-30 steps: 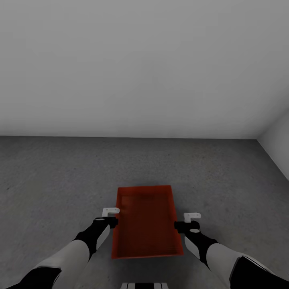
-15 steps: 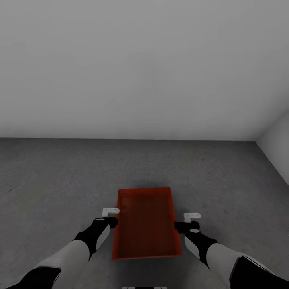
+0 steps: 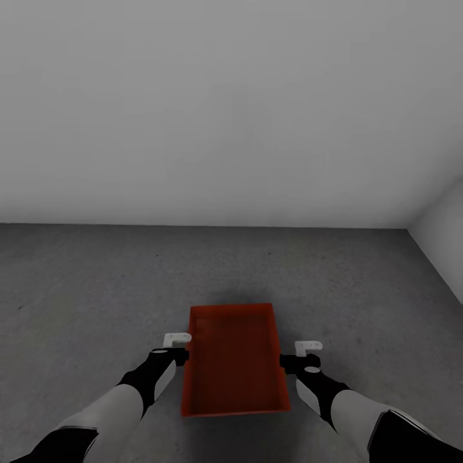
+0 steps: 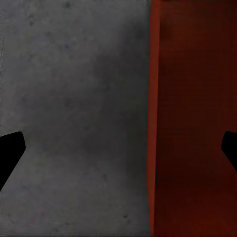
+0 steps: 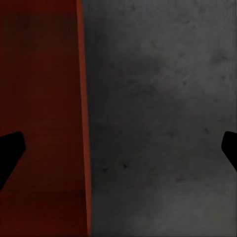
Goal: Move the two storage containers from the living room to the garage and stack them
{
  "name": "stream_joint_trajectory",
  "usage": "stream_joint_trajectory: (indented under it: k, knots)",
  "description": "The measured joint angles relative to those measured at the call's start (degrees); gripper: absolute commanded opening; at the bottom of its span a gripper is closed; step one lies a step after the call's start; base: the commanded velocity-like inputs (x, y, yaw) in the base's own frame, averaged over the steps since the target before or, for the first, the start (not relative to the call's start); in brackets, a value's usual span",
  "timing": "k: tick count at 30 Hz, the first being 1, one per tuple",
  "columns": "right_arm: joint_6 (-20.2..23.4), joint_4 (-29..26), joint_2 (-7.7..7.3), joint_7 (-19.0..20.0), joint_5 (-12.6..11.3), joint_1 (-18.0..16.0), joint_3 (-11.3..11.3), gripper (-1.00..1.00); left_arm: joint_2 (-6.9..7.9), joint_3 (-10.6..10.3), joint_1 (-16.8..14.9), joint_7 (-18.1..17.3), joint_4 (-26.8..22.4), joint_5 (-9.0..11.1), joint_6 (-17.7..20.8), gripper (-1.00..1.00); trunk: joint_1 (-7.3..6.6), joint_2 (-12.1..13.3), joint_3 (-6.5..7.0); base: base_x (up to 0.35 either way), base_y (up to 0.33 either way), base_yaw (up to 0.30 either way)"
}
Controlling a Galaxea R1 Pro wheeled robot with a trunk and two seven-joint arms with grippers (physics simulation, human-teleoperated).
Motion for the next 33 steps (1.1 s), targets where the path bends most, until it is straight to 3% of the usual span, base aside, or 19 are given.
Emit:
stream_joint_trajectory:
  k: [33]
  knots:
    - [0.04,0.01,0.0,0.0,0.06,0.0,0.0,1.0,0.0,-0.02,0.0,0.08,0.0,0.0,0.0,1.0,-7.25,13.24,5.92,0.0,0.0,0.0]
